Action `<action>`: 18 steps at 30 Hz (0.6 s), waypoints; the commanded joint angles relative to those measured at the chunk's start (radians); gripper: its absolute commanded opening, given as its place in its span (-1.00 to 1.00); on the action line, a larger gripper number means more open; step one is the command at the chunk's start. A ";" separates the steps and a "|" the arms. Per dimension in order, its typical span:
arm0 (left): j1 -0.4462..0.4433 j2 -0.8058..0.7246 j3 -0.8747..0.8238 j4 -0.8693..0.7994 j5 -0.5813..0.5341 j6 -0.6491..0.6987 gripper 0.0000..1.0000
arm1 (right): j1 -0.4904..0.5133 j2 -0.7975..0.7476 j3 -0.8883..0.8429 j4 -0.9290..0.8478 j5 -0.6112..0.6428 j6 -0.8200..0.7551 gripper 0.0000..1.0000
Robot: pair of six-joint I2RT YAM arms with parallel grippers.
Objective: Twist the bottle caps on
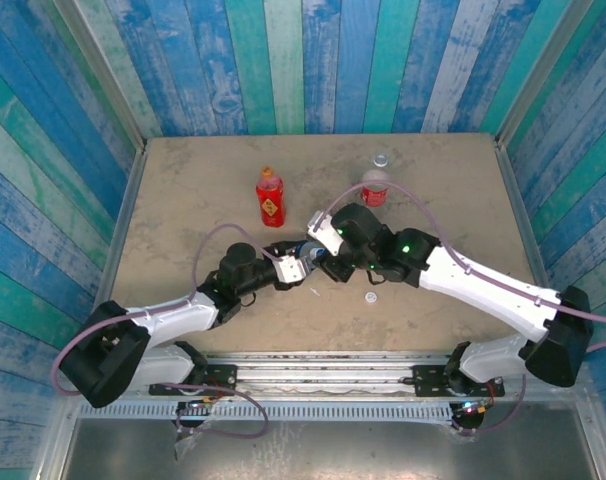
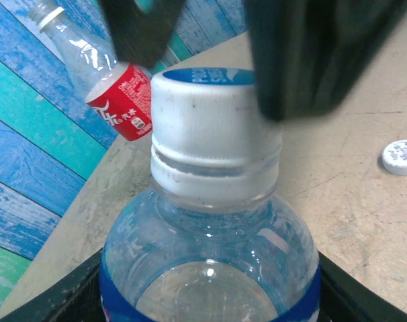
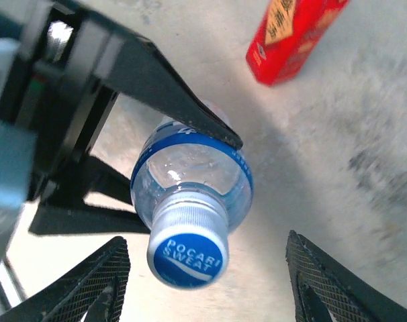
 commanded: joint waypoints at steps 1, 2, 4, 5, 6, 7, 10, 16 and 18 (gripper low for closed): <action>-0.004 -0.036 0.013 -0.041 0.056 0.026 0.09 | -0.001 -0.058 -0.014 -0.049 -0.062 -0.423 0.27; -0.004 -0.037 0.014 -0.046 0.062 0.029 0.09 | -0.001 -0.065 -0.018 -0.060 -0.083 -0.521 0.25; -0.004 -0.036 0.018 -0.057 0.070 0.034 0.10 | -0.002 -0.071 -0.019 -0.080 -0.100 -0.677 0.26; -0.004 -0.034 0.018 -0.059 0.072 0.036 0.10 | 0.001 -0.069 -0.012 -0.099 -0.100 -0.752 0.27; -0.005 -0.033 0.018 -0.060 0.071 0.035 0.10 | 0.002 -0.062 -0.004 -0.111 -0.096 -0.806 0.28; -0.004 -0.034 0.018 -0.060 0.073 0.037 0.11 | 0.004 -0.054 0.004 -0.123 -0.088 -0.848 0.29; -0.002 -0.032 0.019 -0.062 0.078 0.038 0.11 | 0.007 -0.019 0.030 -0.139 -0.048 -0.920 0.24; -0.004 -0.031 0.021 -0.064 0.082 0.039 0.11 | 0.028 0.058 0.071 -0.159 -0.022 -0.922 -0.06; -0.004 -0.029 0.024 -0.067 0.082 0.039 0.11 | 0.032 0.074 0.077 -0.156 -0.035 -0.918 -0.16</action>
